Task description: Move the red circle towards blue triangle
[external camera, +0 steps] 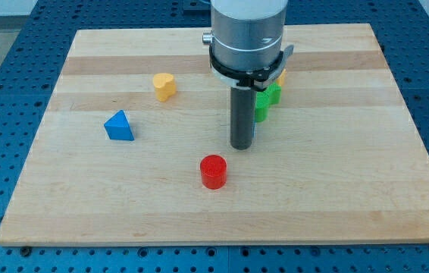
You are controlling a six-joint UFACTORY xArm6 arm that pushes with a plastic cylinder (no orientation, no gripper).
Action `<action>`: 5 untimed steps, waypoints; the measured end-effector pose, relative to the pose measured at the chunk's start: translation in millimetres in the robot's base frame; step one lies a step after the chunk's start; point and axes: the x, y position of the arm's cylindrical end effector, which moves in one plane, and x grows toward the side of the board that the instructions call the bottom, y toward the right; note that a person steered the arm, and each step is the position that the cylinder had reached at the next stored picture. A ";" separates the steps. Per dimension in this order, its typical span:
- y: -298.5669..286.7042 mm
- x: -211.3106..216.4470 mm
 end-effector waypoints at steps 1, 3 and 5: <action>0.0 0.0; 3.4 27.7; -0.4 46.6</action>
